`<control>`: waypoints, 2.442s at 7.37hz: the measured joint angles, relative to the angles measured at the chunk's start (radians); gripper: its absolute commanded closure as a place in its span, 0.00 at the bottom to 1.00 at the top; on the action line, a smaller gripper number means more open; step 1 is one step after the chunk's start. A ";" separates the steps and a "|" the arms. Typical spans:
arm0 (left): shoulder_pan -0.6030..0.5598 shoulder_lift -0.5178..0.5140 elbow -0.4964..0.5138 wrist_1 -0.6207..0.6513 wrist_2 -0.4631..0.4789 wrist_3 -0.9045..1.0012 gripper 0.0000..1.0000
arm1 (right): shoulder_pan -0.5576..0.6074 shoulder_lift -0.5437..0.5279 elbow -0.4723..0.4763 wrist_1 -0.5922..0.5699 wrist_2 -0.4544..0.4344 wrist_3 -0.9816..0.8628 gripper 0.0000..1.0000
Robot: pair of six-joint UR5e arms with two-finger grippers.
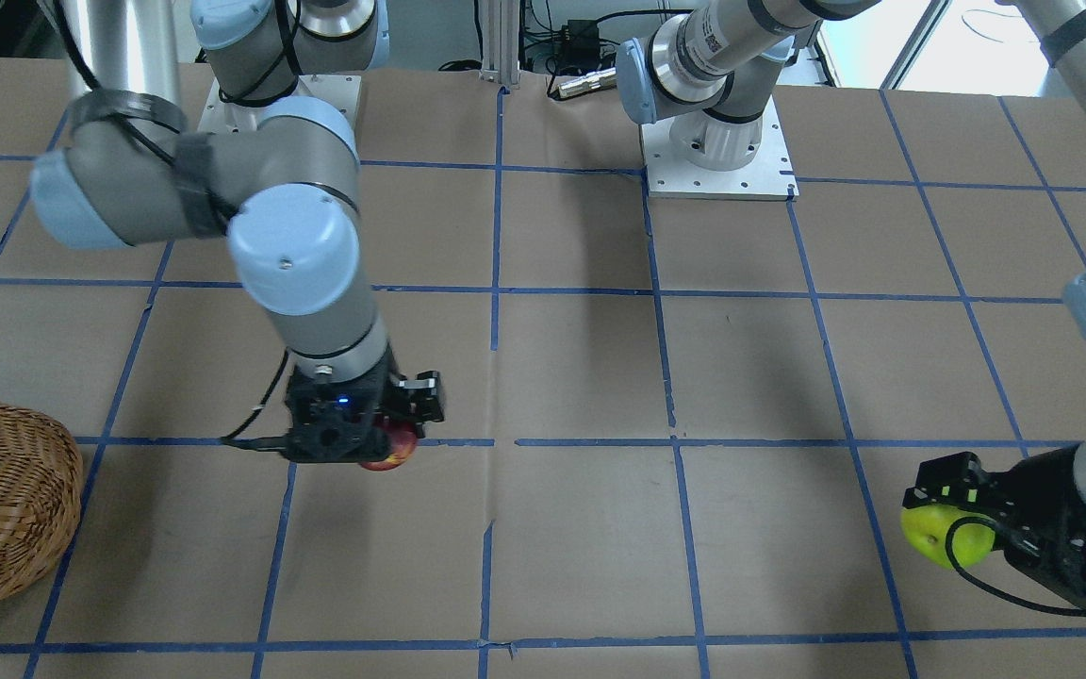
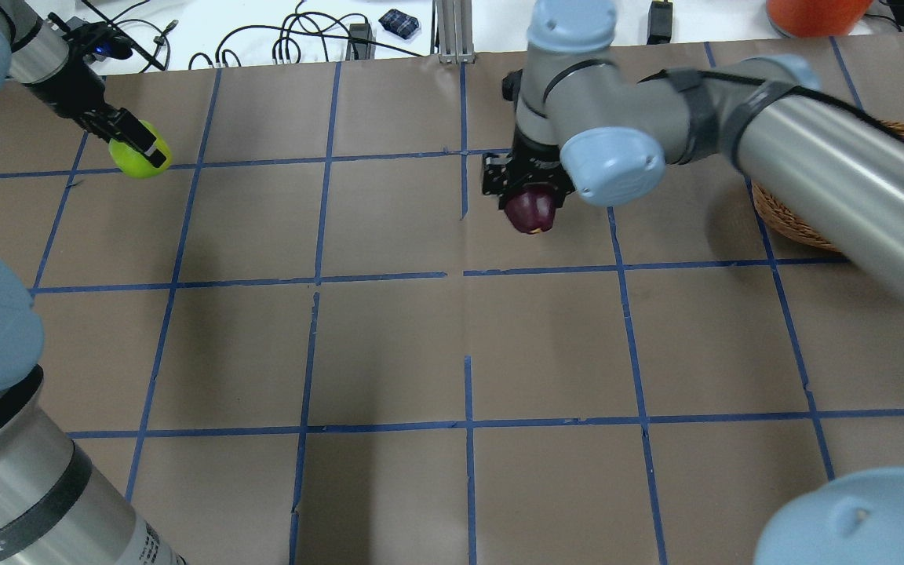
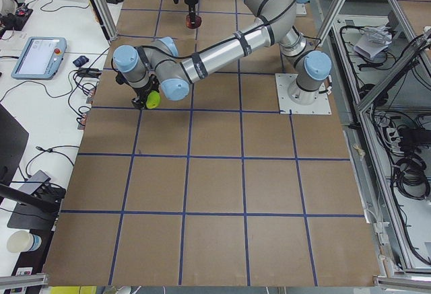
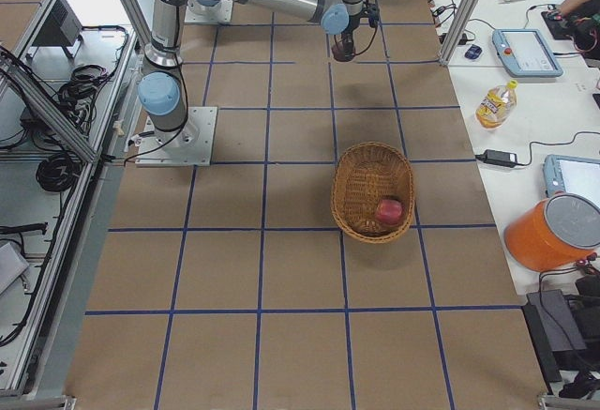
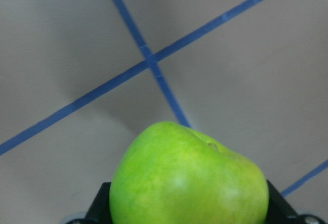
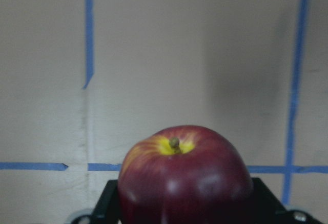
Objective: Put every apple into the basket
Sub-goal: 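Carry dark apple to basket with right while left lifts green apple centerward, then release dark apple in basket with right while left sets green apple at center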
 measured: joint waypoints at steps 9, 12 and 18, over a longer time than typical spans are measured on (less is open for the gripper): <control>-0.585 0.050 -0.234 0.449 0.020 -1.140 0.72 | -0.683 0.085 -0.048 0.046 -0.107 -0.693 0.78; -0.699 -0.023 -0.240 0.555 0.028 -1.294 0.42 | -0.725 0.133 -0.047 0.009 -0.108 -0.751 0.00; -0.699 0.016 -0.380 0.696 0.025 -1.300 0.00 | -0.699 0.102 -0.064 0.036 -0.063 -0.705 0.00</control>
